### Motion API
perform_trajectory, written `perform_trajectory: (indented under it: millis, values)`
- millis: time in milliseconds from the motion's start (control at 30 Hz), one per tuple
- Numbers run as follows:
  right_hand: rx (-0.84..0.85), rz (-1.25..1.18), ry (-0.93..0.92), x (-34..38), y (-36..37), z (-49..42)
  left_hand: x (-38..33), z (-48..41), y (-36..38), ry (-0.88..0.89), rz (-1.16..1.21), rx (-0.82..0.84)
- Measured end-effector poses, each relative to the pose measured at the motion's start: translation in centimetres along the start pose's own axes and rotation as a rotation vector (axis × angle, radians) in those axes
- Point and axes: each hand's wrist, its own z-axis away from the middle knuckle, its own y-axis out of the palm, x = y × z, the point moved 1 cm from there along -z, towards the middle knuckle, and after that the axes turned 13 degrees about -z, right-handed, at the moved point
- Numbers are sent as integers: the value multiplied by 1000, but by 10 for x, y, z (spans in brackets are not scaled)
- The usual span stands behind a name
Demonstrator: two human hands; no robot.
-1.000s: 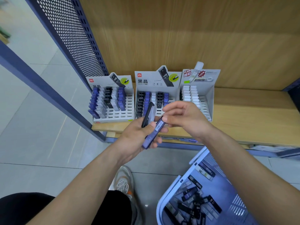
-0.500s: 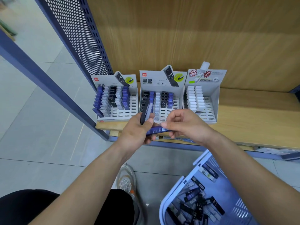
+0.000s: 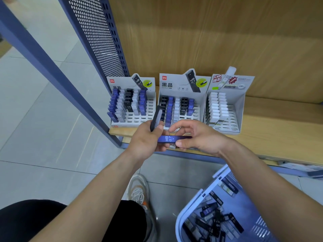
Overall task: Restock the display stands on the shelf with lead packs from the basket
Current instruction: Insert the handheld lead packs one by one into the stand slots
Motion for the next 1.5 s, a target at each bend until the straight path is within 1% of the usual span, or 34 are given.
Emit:
perform_trajectory:
  millis: [100, 200, 267, 400, 500, 600, 700, 800, 933, 1000, 1100, 1167, 1267, 1400, 1500]
  values:
    - [-13, 11, -3, 5, 3, -1, 1, 2, -3, -24, 35, -1]
    - [-94, -1, -3, 7, 6, -2, 0, 5, -8, -29, 60, 3]
    - [-147, -16, -16, 5, 7, -5, -1, 6, -15, -30, 83, -25]
    - [-228, -170, -31, 1, 12, -12, -1, 10, -37, -41, 91, -64]
    - [-218, -300, -11, 3, 24, -18, 3, 21, -58, -60, 98, -69]
    - [-188, -334, -30, 10, 44, -22, 2, 30, -71, -65, 144, -103]
    - [-144, -346, -55, 14, 66, -24, -2, 36, -74, -22, 162, -153]
    - [-60, -273, -53, 17, 85, -23, -6, 43, -74, 19, 183, -166]
    - [8, -172, -50, 30, 97, -18, -15, 50, -77, 66, 128, -110]
    - [13, -152, -36, 36, 94, -19, -19, 52, -86, 67, 63, -106]
    - [-3, -128, -18, 42, 81, -28, -14, 50, -110, 34, -107, -124]
    - [-62, -89, -23, 46, 72, -38, -2, 47, -125, -13, -166, -128]
    - [-199, 31, -59, 47, 57, -58, 17, 41, -135, -85, -144, -93]
    - [-357, 284, -200, 40, 40, -95, 25, 27, -131, -115, -167, -39]
    - [-416, 452, -297, 37, 35, -120, 24, 19, -127, -120, -172, -10]
